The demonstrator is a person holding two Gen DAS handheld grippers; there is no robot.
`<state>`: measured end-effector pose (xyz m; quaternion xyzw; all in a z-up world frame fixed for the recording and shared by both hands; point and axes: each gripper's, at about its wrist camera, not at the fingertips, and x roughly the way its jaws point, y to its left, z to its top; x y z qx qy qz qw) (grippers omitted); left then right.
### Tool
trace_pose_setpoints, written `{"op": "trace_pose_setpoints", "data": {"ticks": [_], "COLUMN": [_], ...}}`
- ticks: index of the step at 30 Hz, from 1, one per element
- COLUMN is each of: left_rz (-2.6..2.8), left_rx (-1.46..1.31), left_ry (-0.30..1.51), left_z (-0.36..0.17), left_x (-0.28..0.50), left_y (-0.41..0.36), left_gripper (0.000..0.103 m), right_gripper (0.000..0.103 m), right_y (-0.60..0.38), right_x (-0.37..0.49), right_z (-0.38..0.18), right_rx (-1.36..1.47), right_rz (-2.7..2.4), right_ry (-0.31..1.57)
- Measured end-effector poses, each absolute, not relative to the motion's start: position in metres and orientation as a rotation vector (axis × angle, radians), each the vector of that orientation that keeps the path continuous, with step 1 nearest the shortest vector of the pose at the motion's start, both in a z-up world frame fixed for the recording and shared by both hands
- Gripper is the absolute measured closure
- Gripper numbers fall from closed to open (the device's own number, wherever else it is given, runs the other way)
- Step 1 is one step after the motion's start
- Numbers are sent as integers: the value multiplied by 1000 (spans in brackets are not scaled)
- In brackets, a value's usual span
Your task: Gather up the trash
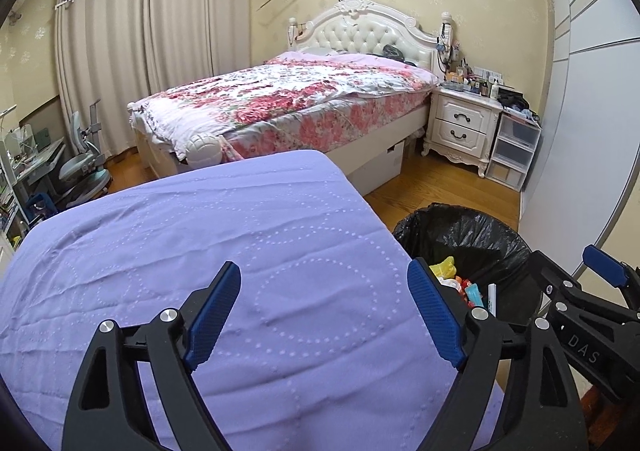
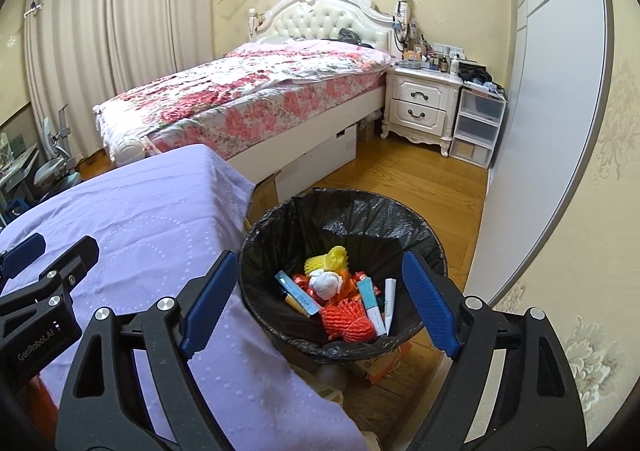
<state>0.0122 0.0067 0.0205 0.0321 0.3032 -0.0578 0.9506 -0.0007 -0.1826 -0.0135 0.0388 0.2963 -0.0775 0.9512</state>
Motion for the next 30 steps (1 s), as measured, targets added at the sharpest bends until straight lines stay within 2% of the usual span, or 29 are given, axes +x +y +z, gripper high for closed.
{"op": "trace_pose_setpoints", "data": {"ticks": [12, 30], "left_rz": [-72, -67], "left_rx": [31, 21], "left_ry": [570, 570], "left_z": [37, 36], "left_x": [-19, -27], "left_y": [31, 35], "left_gripper": [19, 19], "right_gripper": [17, 17], "right_y": [-161, -155], "right_x": [-35, -39], "right_z": [-1, -2], "right_rx": [44, 36], "right_rz": [-119, -117], "right_ry": [567, 564]}}
